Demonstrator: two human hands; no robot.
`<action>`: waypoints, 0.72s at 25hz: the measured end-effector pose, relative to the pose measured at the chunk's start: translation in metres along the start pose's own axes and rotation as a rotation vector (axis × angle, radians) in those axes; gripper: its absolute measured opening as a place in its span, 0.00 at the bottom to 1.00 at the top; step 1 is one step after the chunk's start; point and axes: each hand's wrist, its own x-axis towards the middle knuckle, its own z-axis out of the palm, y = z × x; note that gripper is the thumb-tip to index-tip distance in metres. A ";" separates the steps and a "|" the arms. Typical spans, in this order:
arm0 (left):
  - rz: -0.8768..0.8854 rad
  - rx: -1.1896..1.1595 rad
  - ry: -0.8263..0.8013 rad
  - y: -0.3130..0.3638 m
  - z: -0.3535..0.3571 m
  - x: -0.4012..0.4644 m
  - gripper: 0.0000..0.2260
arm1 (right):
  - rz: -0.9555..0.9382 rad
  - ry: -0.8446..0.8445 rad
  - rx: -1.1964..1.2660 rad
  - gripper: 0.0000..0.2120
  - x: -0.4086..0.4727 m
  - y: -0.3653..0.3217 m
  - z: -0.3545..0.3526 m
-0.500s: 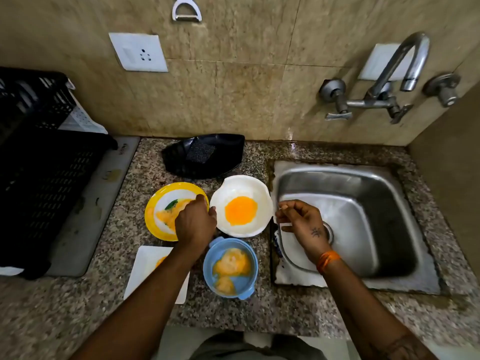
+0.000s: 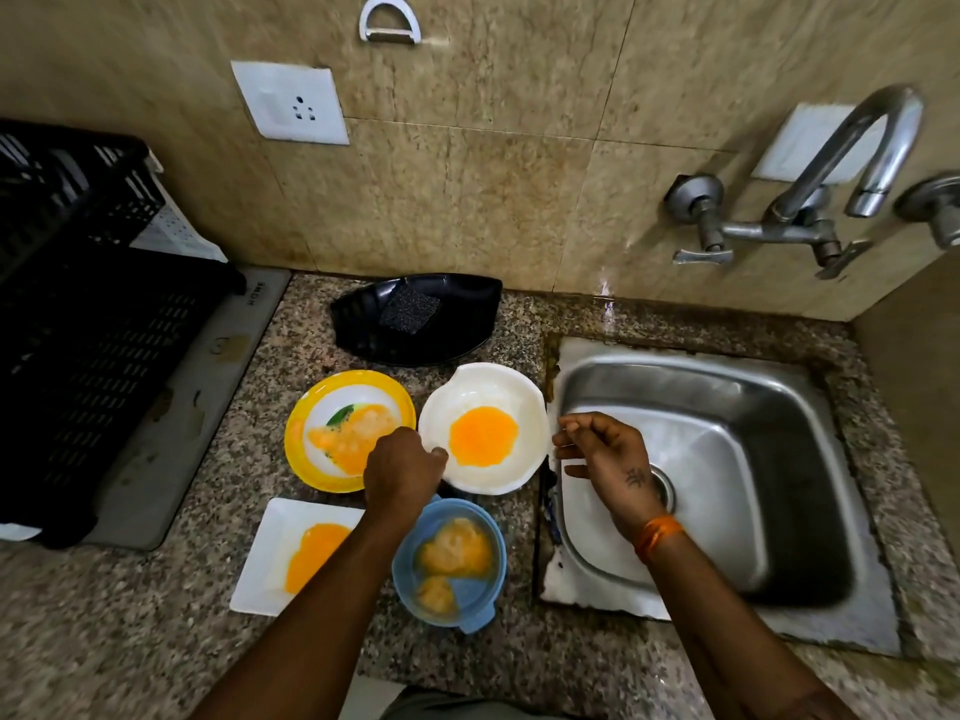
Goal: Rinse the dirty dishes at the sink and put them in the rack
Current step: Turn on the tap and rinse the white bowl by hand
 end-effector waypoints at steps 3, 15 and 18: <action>-0.051 -0.165 0.021 0.003 -0.001 0.006 0.18 | 0.017 0.003 0.014 0.09 0.002 0.002 -0.007; -0.183 -1.141 -0.392 0.040 0.001 -0.012 0.25 | -0.015 0.045 0.076 0.09 -0.002 -0.011 -0.068; -0.176 -1.327 -0.456 0.075 0.008 -0.025 0.30 | -0.070 0.147 0.075 0.07 0.005 -0.023 -0.101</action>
